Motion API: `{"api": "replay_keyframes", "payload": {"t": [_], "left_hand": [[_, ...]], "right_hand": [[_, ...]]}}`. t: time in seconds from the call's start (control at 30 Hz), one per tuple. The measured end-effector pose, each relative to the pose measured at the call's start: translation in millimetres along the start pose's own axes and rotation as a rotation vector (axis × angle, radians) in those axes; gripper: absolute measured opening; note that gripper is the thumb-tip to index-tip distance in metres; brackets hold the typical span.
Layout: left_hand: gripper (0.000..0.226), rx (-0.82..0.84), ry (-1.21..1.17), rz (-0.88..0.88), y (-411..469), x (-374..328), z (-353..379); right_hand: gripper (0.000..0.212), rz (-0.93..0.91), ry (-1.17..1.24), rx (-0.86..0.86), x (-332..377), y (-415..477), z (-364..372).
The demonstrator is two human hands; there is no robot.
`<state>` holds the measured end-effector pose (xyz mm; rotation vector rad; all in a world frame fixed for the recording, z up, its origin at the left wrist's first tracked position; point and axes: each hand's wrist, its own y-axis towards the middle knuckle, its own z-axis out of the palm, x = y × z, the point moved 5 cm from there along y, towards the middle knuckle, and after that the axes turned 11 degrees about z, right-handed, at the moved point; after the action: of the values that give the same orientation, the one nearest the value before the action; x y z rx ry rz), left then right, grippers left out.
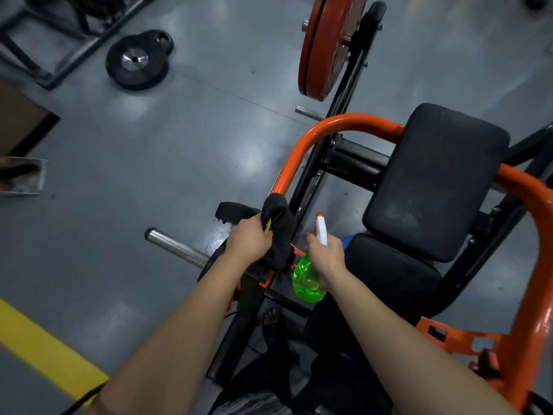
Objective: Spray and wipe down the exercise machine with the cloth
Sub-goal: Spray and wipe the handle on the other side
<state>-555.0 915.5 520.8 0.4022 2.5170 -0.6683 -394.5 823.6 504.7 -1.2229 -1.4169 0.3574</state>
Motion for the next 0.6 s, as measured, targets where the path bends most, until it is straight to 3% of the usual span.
{"api": "replay_keyframes", "payload": {"t": [0.17, 0.4, 0.6], "left_hand": [[0.022, 0.046, 0.125, 0.001, -1.9, -17.2, -11.8], [0.015, -0.103, 0.097, -0.026, -0.4, -19.1, -64.0], [0.015, -0.064, 0.226, 0.031, -8.8, -49.2, -73.8]], "right_hand": [[0.021, -0.036, -0.001, -0.004, 8.8, -11.8, 0.5], [0.018, -0.093, 0.044, -0.005, 30.5, -15.1, -12.2], [0.020, -0.113, 0.065, 0.005, 35.3, -14.6, -23.6]]}}
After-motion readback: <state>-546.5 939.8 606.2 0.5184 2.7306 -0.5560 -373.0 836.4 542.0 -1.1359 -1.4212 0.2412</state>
